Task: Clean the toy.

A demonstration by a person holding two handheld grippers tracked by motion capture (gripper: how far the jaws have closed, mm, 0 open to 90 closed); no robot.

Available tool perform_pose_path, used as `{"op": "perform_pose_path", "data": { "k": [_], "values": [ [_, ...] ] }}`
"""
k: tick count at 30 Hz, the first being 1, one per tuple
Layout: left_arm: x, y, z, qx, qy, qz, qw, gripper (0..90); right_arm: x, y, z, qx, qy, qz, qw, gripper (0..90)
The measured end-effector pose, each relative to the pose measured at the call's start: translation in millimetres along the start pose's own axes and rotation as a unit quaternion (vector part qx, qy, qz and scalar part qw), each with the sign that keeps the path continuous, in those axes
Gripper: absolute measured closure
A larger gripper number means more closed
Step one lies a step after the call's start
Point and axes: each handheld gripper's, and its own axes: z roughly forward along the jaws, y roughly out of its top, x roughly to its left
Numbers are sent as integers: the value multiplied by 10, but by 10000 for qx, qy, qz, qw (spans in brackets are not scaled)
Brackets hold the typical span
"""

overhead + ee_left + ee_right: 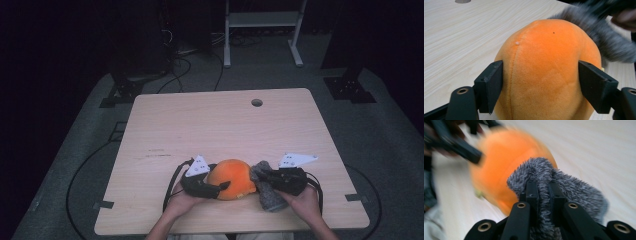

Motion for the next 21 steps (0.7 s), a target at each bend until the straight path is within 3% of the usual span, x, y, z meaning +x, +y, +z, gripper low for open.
{"op": "perform_pose_path", "data": {
  "k": [1,4,5,7,9,12,14,17,18,21],
  "values": [
    [-1,-1,6,-9,16,3,10000,252,85,71,-69,-397,268,-110,9988,808],
    [-2,-5,7,-18,-14,6,10000,247,170,121,-78,-504,392,-232,9977,807],
    [0,-6,-10,-30,-122,23,9999,238,230,123,-9,-336,365,-413,9979,808],
    [15,2,-26,-44,-291,28,9996,198,215,73,69,-139,327,-445,9984,808],
    [15,3,-27,-47,-316,52,9995,196,158,38,87,-129,339,-266,9990,809],
    [17,1,-27,-41,-359,111,9993,187,82,14,76,19,70,-148,9999,809],
    [31,7,-28,-32,-353,60,9994,117,32,-6,73,73,97,37,9999,809],
    [107,7,24,178,-436,-305,9984,61,47,15,46,22,58,-5,10000,809],
    [107,7,24,178,-436,-305,9984,104,65,33,31,-37,64,-41,10000,809],
    [12,9,13,118,-213,91,9997,238,143,109,-30,-379,156,-127,9991,808]
  ]
}}
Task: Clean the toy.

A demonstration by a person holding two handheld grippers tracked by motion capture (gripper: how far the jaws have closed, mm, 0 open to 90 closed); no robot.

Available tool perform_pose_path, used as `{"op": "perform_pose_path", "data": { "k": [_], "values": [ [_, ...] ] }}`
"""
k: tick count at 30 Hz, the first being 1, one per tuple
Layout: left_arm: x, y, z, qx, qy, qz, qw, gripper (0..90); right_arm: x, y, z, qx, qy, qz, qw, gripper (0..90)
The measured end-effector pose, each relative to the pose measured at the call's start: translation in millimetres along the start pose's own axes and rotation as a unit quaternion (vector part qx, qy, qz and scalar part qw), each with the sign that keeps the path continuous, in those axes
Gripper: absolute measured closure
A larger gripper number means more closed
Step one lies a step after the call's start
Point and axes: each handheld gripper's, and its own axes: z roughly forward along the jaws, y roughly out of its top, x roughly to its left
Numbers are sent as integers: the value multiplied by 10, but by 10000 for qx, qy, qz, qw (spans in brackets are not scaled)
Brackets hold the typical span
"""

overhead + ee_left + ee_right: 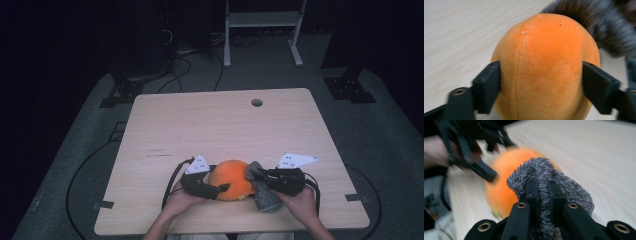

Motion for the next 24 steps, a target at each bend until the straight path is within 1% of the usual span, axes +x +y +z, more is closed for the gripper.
{"op": "perform_pose_path", "data": {
  "k": [1,2,3,5,6,7,8,9,10,11,12,13,14,15,17,18,19,21,22,23,24],
  "values": [
    [0,0,0,0,0,0,10000,266,0,0,0,0,0,0,10000,808],
    [-45,14,7,-24,103,174,9998,266,32,31,-16,-120,37,-55,9999,809],
    [-80,27,14,-34,205,332,9992,302,95,70,7,-179,3,-184,9997,809],
    [-120,44,23,-62,369,505,9980,313,97,66,30,-127,-4,-200,9997,808],
    [-131,49,23,-95,416,500,9978,322,88,48,63,-45,-44,-206,9998,809],
    [-140,45,21,-124,435,500,9977,330,13,-7,84,3,-87,-36,10000,809],
    [-140,45,21,-124,435,500,9977,329,13,-7,84,3,-87,-36,10000,809],
    [-137,41,20,-125,409,492,9979,329,-42,-31,79,18,-91,118,9999,809],
    [-129,29,13,-134,377,484,9980,326,-128,-87,74,196,-327,241,9990,809],
    [-131,23,6,-120,370,524,9979,323,-174,-114,76,332,-398,336,9981,809],
    [-139,20,2,-106,370,560,9977,321,-210,-135,71,391,-412,481,9972,809],
    [-139,20,2,-106,370,560,9977,321,-210,-135,71,391,-412,481,9972,809],
    [-162,25,2,-63,366,631,9973,321,-214,-120,29,213,-322,547,9978,809],
    [-162,25,2,-63,366,631,9973,321,-214,-120,29,213,-322,547,9978,809],
    [-194,25,19,-61,314,700,9970,319,-134,-40,-22,-138,-20,403,9991,809],
    [-206,27,22,-44,287,741,9968,315,-65,8,-31,-230,102,242,9994,808],
    [-215,29,19,-25,290,803,9963,311,25,23,9,-88,116,-57,9999,808],
    [-230,15,25,51,259,888,9957,312,53,-26,63,82,-6,-249,9997,808],
    [-237,11,24,51,262,894,9956,312,34,-55,78,84,21,-181,9998,808],
    [-239,16,21,68,263,902,9956,311,0,-72,76,93,58,-20,9999,809],
    [-239,16,21,68,263,902,9956,308,-28,-78,66,123,19,56,9999,809]
  ]
}}
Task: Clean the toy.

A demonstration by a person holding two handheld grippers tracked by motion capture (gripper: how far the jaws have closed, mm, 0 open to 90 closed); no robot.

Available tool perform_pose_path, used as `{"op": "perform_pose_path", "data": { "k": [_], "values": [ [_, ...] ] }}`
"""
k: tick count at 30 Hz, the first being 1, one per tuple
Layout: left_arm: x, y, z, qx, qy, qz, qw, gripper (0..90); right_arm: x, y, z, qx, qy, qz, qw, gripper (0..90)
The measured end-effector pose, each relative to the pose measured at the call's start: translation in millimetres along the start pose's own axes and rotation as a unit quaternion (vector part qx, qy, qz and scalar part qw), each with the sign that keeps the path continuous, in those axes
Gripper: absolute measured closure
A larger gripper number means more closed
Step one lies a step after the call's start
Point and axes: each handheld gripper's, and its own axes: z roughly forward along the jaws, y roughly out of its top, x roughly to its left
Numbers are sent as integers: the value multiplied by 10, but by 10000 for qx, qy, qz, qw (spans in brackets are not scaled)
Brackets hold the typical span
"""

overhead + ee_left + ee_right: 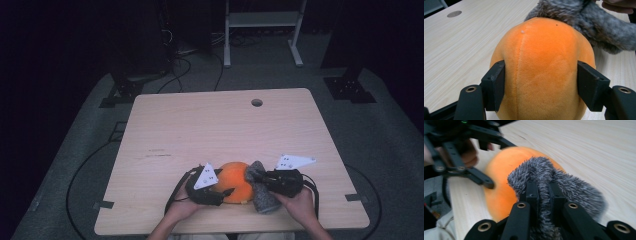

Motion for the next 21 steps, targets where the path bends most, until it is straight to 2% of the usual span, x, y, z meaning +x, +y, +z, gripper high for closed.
{"op": "perform_pose_path", "data": {
  "k": [1,2,3,5,7,8,9,10,11,13,15,17,18,19,20,21],
  "values": [
    [-1,3,1,-9,-7,-23,10000,308,0,0,0,0,0,0,10000,809],
    [15,-3,-4,-18,-75,-61,10000,295,-30,-20,-18,147,-232,25,9996,809],
    [26,-5,-9,-46,-148,-115,9998,271,-51,-37,-22,199,-267,80,9994,809],
    [77,0,-26,-150,-276,-366,9988,166,-77,-65,-30,204,-167,175,9995,809],
    [156,-6,-24,-140,-326,-727,9967,67,-70,-68,-33,198,-136,122,9996,809],
    [156,-6,-24,-140,-326,-727,9967,45,-70,-68,-33,198,-136,122,9996,809],
    [200,-23,-3,-62,-422,-911,9949,45,-75,-64,-28,201,-133,102,9997,809],
    [250,-71,47,96,-664,-1152,9911,59,-85,-60,-26,204,-112,130,9996,808],
    [236,-79,39,48,-621,-1094,9920,100,-89,-53,-26,207,-105,145,9996,808],
    [197,-36,-1,-41,-358,-877,9955,233,-57,-20,-42,170,-215,38,9996,809],
    [136,33,-33,-241,46,-694,9973,307,29,49,-90,-6,-296,-153,9994,809],
    [45,106,-18,-173,532,-282,9980,323,162,143,-136,-314,-211,-380,9986,809],
    [45,106,-18,-173,532,-282,9980,325,162,143,-136,-314,-211,-380,9986,809],
    [-1,128,1,-140,652,-138,9977,325,238,184,-142,-413,-157,-510,9977,809],
    [-73,144,36,-109,670,11,9977,326,352,231,-99,-369,-156,-806,9959,809],
    [-103,149,45,-62,685,104,9976,325,374,225,-56,-261,-215,-918,9952,809]
  ]
}}
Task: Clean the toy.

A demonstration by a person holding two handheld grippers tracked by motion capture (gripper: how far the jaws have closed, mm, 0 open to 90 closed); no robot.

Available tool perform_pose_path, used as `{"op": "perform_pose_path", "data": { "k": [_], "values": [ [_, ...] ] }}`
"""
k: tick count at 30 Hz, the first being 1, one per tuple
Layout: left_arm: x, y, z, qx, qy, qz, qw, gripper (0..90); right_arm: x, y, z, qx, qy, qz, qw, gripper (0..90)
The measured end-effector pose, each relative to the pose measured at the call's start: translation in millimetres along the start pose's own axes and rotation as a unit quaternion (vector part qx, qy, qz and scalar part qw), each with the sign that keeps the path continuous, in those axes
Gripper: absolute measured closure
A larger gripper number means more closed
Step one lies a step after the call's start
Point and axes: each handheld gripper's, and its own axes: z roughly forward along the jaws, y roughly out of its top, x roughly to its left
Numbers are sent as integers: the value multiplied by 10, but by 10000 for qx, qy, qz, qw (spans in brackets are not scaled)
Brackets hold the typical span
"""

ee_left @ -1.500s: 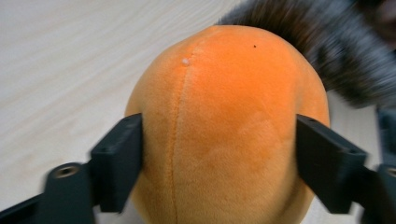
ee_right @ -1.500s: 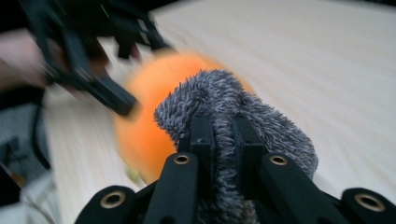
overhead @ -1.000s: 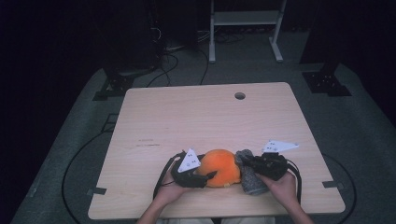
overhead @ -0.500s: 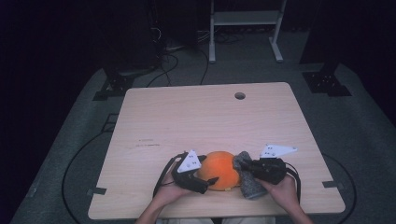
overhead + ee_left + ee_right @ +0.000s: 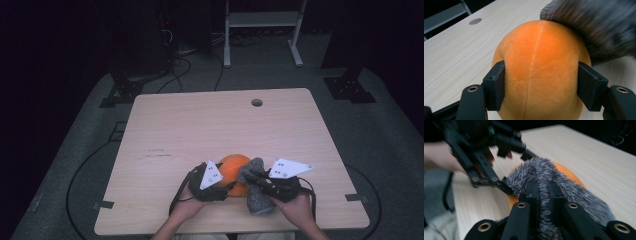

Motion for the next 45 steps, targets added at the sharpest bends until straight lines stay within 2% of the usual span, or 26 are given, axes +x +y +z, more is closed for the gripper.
{"op": "perform_pose_path", "data": {
  "k": [2,4,5,7,8,9,10,11,14,15,16,18,19,22,24,25,26,27,28,30,33,36,38,39,42,45],
  "values": [
    [-28,1,1,15,29,48,10000,325,-21,-69,80,253,-138,-27,9996,810],
    [-24,-7,-1,83,10,98,9999,324,-69,-113,88,284,-116,84,9995,810],
    [-4,-16,-1,58,-11,0,10000,323,-179,-168,71,379,-274,318,9984,811],
    [2,-18,2,43,-17,-30,10000,320,-224,-190,54,449,-404,376,9975,811],
    [1,-18,4,42,-19,-28,10000,314,-289,-215,7,439,-468,552,9964,810],
    [-14,-8,9,38,-5,26,10000,312,-280,-207,-15,320,-395,600,9969,810],
    [-14,-8,9,38,-5,26,10000,309,-280,-207,-15,320,-395,600,9969,810],
    [-33,8,19,36,-20,122,9999,298,-206,-139,-48,-11,-72,493,9988,810],
    [-36,10,19,10,-112,125,9999,187,-124,-85,2,67,-39,212,9997,809],
    [-17,4,13,-14,-194,42,9998,141,-119,-121,61,199,-3,197,9996,809],
    [69,-28,-14,-68,-359,-208,9991,103,-148,-148,71,194,39,253,9995,809],
    [115,-53,-17,-42,-354,-348,9988,48,-200,-174,57,191,59,370,9991,809],
    [213,-115,28,168,-628,-775,9949,43,-220,-181,49,192,65,418,9989,809],
    [240,-163,61,179,-807,-944,9921,189,-253,-198,46,246,-34,467,9986,809],
    [220,-137,34,80,-651,-799,9946,245,-283,-202,39,319,-167,573,9977,810],
    [195,-104,23,9,-540,-722,9959,305,-238,-147,-4,325,-442,524,9971,811],
    [176,-82,19,-16,-466,-683,9966,316,-205,-117,-26,273,-499,494,9972,811],
    [107,-25,13,-89,-283,-479,9984,325,-143,-60,-63,117,-459,431,9979,811],
    [107,-25,13,-89,-283,-479,9984,336,-103,-24,-79,24,-406,355,9985,811],
    [33,27,14,-185,-153,-317,9992,348,11,51,-95,-216,-20,147,9997,811],
    [-86,93,2,-226,-19,-22,9997,361,114,80,-33,-49,-79,-157,9998,811],
    [-83,92,2,-186,-29,-93,9998,365,-39,-8,-32,-3,-225,65,9997,812],
    [-48,77,10,-175,-81,-249,9995,361,-123,-40,-75,98,-518,227,9983,811],
    [-49,81,12,-165,-81,-197,9996,358,-134,-43,-98,118,-602,273,9977,811],
    [-82,98,22,-157,-25,-76,9998,353,-92,-21,-122,-31,-472,193,9987,811],
    [-205,142,25,-106,106,357,9992,349,165,105,-35,-84,-85,-210,9997,811]
  ]
}}
